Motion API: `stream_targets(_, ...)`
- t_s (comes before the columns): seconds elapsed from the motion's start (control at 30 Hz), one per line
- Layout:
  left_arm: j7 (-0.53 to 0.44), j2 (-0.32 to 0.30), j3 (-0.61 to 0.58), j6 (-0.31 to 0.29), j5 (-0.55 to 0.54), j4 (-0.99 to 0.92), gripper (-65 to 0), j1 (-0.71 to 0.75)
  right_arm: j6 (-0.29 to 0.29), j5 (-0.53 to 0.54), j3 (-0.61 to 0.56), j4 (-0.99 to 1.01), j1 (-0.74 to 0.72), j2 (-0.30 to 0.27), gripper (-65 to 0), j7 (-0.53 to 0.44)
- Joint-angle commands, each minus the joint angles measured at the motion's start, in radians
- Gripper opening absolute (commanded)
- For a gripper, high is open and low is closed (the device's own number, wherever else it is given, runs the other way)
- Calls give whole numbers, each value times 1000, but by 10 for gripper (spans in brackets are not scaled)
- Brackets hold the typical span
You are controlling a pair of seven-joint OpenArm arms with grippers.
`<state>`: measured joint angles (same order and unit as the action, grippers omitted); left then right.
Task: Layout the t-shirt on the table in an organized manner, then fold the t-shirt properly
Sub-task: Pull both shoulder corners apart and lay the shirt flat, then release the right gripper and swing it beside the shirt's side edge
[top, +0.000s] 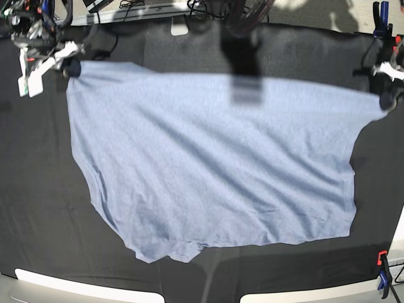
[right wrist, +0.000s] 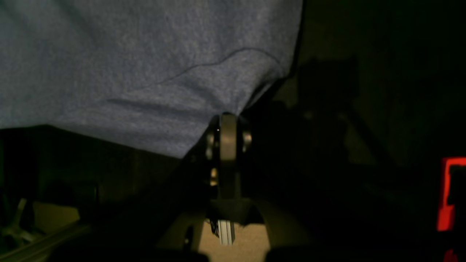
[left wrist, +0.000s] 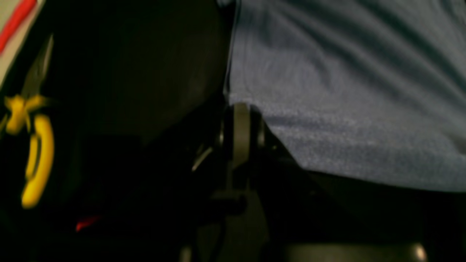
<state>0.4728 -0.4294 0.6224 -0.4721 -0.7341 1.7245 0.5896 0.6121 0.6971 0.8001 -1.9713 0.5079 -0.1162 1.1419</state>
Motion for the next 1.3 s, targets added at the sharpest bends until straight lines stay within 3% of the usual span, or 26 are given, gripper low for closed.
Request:
stream_targets(0.0,-25,-17,13,8,-11,16,-650,19,3,2,8,-19,15,-13,-650,-18)
stream_targets(0.23,-32,-17,13,9,29,16,-650,95,3,2,8,-19,60,-13,-650,-18)
stream_targets(0.4,-32,-17,13,65,27,16,-650,146,3,3,7,-19,60,-11,-650,-18)
stream_targets(0.8,-33,44,13,64,26,16,-650,189,3,18,7,-19,58,-11,-650,-18)
stream_targets(1.07,-47,47,13,64,27,16,-650,200,3,18,7,-19,57,-11,-648,-18)
stream_targets(1.1,-47,47,13,64,27,16,-638,200,3,18,7,-19,57,-11,-604,-19)
stream_targets(1.2,-47,47,13,64,27,16,-487,200,32,18,7,-19,57,-11,-447,-18)
stream_targets(1.27,-47,47,13,64,27,16,-421,200,43,17,7,-19,58,-11,-374,-18)
